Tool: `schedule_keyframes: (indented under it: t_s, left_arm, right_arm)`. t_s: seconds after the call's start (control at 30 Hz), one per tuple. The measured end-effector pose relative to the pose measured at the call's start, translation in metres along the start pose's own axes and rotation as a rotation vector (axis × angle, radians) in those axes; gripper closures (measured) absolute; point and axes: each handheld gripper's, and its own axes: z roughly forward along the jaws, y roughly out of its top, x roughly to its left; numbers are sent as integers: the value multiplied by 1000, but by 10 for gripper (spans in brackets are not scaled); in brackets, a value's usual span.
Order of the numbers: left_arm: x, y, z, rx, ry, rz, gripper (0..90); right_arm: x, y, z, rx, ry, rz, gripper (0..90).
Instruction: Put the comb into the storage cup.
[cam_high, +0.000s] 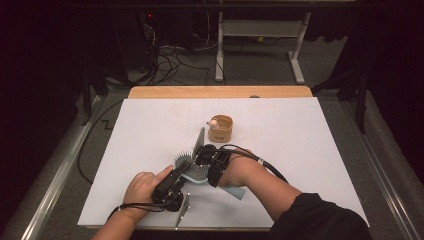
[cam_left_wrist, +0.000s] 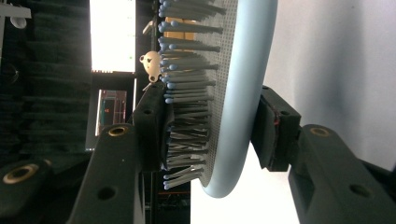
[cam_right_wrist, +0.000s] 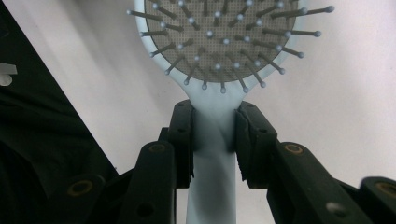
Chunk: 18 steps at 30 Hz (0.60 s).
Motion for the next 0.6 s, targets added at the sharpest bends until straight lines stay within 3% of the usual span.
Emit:
schedule_keyframes:
  t_s: [0.3,0.6]
  left_arm:
    - [2,0,0,12,16,3,508]
    - [6,-2,1,23,16,-61,411]
  right_arm:
    - [2,0,0,-19,-40,-29,720]
    - [2,-1,-1,-32,-58,-30,721]
